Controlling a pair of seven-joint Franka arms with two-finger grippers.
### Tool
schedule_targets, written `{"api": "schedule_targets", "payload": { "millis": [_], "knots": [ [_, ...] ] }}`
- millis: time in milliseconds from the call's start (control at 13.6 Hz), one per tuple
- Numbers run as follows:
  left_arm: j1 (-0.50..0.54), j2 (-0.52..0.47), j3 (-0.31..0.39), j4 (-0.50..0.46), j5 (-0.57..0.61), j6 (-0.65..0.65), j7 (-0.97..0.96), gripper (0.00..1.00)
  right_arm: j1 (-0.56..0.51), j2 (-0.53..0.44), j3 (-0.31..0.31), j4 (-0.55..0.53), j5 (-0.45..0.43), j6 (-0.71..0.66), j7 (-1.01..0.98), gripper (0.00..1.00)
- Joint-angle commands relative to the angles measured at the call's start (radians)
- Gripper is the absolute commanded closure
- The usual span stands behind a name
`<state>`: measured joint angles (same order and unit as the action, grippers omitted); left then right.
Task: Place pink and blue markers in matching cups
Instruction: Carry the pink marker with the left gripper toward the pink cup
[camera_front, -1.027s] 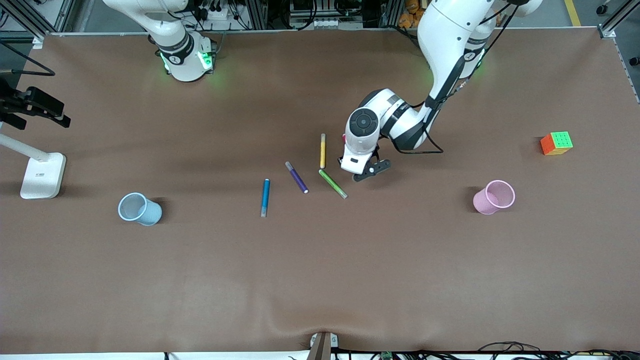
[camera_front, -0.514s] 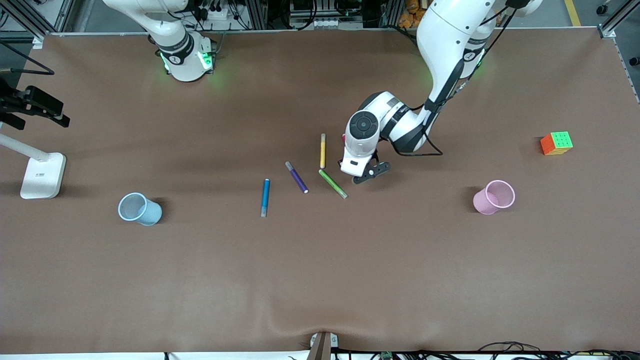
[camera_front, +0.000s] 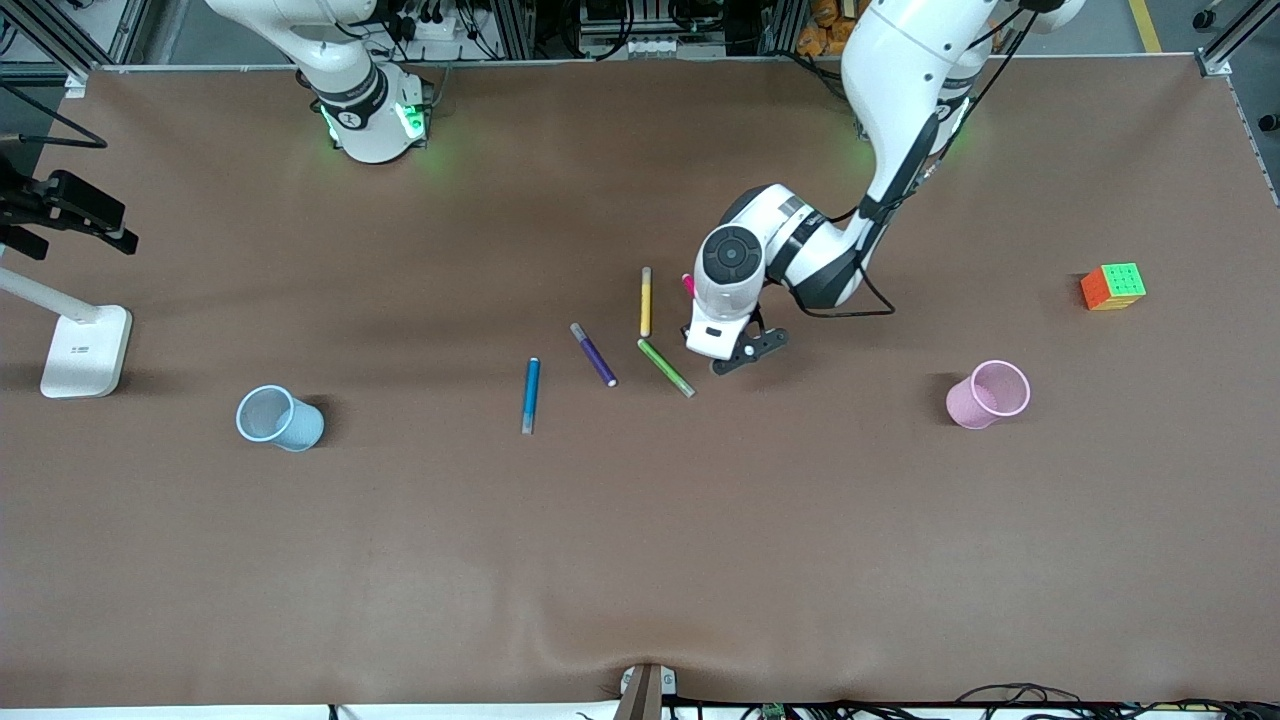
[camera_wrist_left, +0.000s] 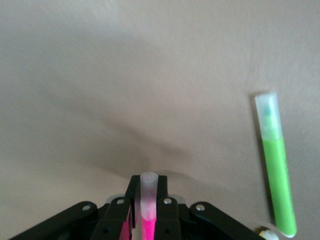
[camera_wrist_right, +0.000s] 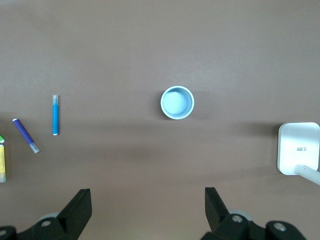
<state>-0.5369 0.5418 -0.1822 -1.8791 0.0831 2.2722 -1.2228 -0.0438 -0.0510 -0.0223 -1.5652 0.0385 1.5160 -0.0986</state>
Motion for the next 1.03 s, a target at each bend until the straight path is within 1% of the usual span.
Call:
{"api": "schedule_targets", "payload": {
  "millis": [0,73,293,440,587,660,807,954],
  "knots": [
    [0.067,-0.103,-0.003,-0.008,0.082,-0.095,0.002,1.00,-0.001,-0.006,0.005,0.008,0.011,-0.016,-0.012,0.00],
    [0.095,-0.127,-0.005,-0.008,0.121,-0.121,0.008,1.00,-0.001,-0.006,0.007,0.008,0.011,-0.016,-0.012,0.00],
    [0.124,-0.158,-0.002,0.004,0.237,-0.190,0.019,1.00,0.010,-0.004,0.008,0.008,0.011,-0.008,-0.012,0.00],
    [0.182,-0.186,-0.005,0.005,0.328,-0.207,0.112,1.00,0.010,-0.003,0.008,0.008,0.011,-0.008,-0.012,0.00],
    [0.256,-0.213,-0.003,0.008,0.354,-0.223,0.288,1.00,0.015,-0.003,0.008,0.008,0.011,-0.008,-0.012,0.00],
    [0.302,-0.223,-0.005,0.018,0.374,-0.223,0.343,1.00,0.015,-0.003,0.008,0.008,0.011,-0.008,-0.012,0.00],
    [0.337,-0.217,-0.002,0.046,0.432,-0.223,0.367,1.00,0.019,0.005,0.008,0.008,0.011,-0.014,-0.010,0.00],
    [0.366,-0.224,-0.005,0.044,0.571,-0.223,0.358,1.00,0.065,0.040,0.008,0.004,0.009,-0.034,-0.009,0.00]
  ]
}}
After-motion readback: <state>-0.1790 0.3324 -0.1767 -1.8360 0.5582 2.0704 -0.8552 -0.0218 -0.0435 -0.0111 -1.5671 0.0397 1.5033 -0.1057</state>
